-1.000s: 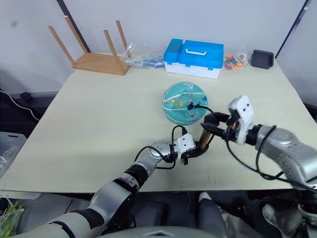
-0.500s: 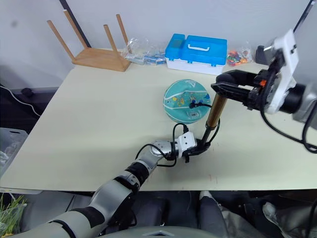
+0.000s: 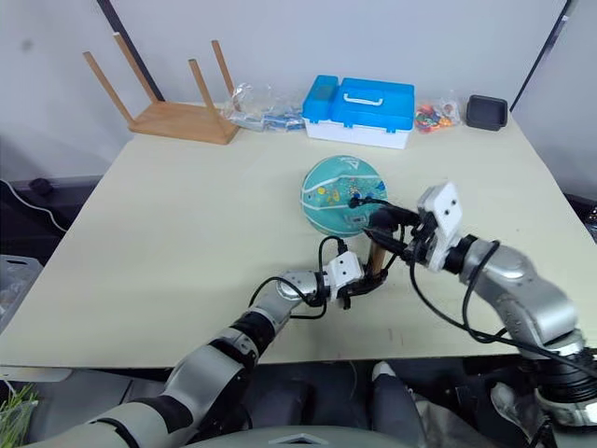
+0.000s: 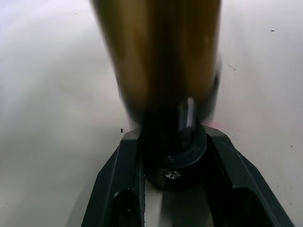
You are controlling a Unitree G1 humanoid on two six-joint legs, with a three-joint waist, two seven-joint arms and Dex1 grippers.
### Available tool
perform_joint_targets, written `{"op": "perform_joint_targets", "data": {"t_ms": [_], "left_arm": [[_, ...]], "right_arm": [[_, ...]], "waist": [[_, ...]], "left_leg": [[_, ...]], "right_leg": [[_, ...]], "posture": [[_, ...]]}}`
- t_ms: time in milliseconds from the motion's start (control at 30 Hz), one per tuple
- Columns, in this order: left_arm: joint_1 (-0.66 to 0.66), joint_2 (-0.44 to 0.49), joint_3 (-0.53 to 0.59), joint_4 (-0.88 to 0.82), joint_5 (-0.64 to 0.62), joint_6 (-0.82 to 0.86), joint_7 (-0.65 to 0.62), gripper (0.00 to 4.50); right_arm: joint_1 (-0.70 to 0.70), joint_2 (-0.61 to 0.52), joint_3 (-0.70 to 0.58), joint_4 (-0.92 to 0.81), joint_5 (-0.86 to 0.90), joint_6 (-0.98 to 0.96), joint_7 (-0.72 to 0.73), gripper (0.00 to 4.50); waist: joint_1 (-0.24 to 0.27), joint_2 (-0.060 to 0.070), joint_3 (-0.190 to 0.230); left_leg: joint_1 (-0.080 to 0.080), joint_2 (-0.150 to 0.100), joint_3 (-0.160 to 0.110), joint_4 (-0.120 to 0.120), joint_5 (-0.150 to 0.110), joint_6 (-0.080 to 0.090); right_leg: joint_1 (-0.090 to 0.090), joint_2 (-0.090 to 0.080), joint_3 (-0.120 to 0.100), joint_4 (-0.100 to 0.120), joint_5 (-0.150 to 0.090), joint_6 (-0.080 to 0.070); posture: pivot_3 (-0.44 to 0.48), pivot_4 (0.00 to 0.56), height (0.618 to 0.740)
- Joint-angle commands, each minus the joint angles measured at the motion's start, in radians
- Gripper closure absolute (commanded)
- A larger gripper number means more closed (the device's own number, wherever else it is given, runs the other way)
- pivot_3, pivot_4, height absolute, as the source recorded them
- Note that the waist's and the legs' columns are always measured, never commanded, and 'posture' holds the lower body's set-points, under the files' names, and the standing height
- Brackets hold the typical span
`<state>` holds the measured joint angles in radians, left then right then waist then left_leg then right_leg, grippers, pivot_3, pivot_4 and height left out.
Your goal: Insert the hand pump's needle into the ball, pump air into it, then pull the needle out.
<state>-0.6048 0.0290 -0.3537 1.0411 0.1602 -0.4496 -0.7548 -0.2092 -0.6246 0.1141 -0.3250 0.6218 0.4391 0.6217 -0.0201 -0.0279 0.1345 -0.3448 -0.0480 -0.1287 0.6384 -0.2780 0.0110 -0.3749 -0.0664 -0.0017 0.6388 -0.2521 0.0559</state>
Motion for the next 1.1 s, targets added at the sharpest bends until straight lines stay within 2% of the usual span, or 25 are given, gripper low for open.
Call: {"op": "perform_joint_targets", "data": {"t_ms": [33, 200, 300, 367, 533, 667, 800, 933, 1033, 1100], "left_arm": [[0.065, 0.031, -0.034, 0.045, 0.055, 0.045, -0.004, 3.4], [0.057, 0.028, -0.033, 0.053, 0.056, 0.056, 0.001, 3.4], [0.045, 0.025, -0.033, 0.068, 0.056, 0.059, 0.0, 3.4], [0.04, 0.023, -0.035, 0.077, 0.057, 0.058, -0.003, 3.4], [0.031, 0.019, -0.039, 0.095, 0.061, 0.053, -0.012, 3.4], [0.024, 0.021, -0.043, 0.103, 0.063, 0.046, -0.024, 3.4], [0.02, 0.022, -0.046, 0.101, 0.064, 0.042, -0.033, 3.4], [0.023, 0.024, -0.048, 0.09, 0.063, 0.04, -0.039, 3.4], [0.037, 0.026, -0.05, 0.075, 0.064, 0.04, -0.039, 3.4], [0.049, 0.028, -0.052, 0.062, 0.066, 0.039, -0.042, 3.4]], "right_arm": [[0.043, 0.011, 0.086, 0.14, -0.119, 0.032, 0.016, 2.45], [-0.007, -0.047, -0.066, -0.014, -0.018, 0.12, 0.019, 2.45], [-0.064, -0.109, -0.208, -0.118, 0.116, 0.224, 0.001, 2.45], [-0.119, -0.158, -0.306, -0.17, 0.231, 0.308, -0.024, 2.45], [-0.249, -0.264, -0.452, -0.204, 0.459, 0.485, -0.125, 2.45], [-0.378, -0.346, -0.528, -0.172, 0.657, 0.589, -0.262, 2.45], [-0.395, -0.388, -0.534, -0.171, 0.721, 0.619, -0.312, 2.45], [-0.265, -0.301, -0.461, -0.225, 0.652, 0.575, -0.325, 2.45], [-0.084, -0.22, -0.295, -0.25, 0.448, 0.479, -0.283, 2.45], [-0.005, -0.172, -0.18, -0.194, 0.308, 0.399, -0.255, 2.45]], "waist": [[0.0, 0.0, -0.006], [0.003, 0.003, -0.006], [0.007, 0.003, 0.0], [0.01, 0.008, 0.01], [0.024, 0.01, 0.015], [0.032, 0.01, 0.017], [0.033, 0.01, 0.018], [0.032, 0.008, 0.017], [0.031, 0.002, 0.01], [0.024, 0.002, 0.006]], "left_leg": [[0.001, 0.0, 0.0, -0.002, 0.0, 0.0], [0.0, 0.001, -0.001, -0.002, 0.0, 0.0], [-0.002, 0.0, -0.001, -0.001, 0.0, 0.0], [-0.003, -0.001, -0.001, -0.001, 0.0, 0.0], [-0.02, -0.004, -0.003, 0.004, 0.001, 0.0], [-0.025, -0.004, -0.002, 0.005, 0.001, 0.0], [-0.027, -0.003, -0.003, 0.006, 0.001, 0.0], [-0.027, -0.003, -0.002, 0.007, 0.0, 0.001], [-0.026, -0.003, -0.002, 0.007, 0.0, 0.001], [-0.02, -0.002, 0.0, 0.006, 0.0, 0.002]], "right_leg": [[0.0, 0.001, 0.0, 0.0, 0.0, -0.001], [0.0, 0.003, -0.001, 0.0, -0.001, -0.001], [-0.001, 0.002, -0.001, 0.0, -0.001, -0.001], [-0.002, 0.001, -0.001, 0.0, -0.001, -0.001], [-0.015, -0.002, -0.003, -0.001, 0.002, -0.004], [-0.02, -0.004, -0.003, 0.0, 0.003, -0.004], [-0.021, -0.004, -0.004, 0.0, 0.003, -0.004], [-0.021, -0.004, -0.004, 0.0, 0.003, -0.004], [-0.02, -0.003, -0.004, 0.001, 0.002, -0.004], [-0.017, -0.001, -0.002, 0.002, 0.001, -0.001]], "posture": [[0.0, 0.15, 0.74], [0.0, 0.15, 0.74], [0.0, 0.15, 0.74], [0.0, 0.15, 0.74], [0.0, 0.15, 0.74], [0.0, 0.15, 0.74], [0.0, 0.15, 0.74], [0.0, 0.15, 0.74], [0.0, 0.15, 0.74], [0.0, 0.15, 0.74]]}}
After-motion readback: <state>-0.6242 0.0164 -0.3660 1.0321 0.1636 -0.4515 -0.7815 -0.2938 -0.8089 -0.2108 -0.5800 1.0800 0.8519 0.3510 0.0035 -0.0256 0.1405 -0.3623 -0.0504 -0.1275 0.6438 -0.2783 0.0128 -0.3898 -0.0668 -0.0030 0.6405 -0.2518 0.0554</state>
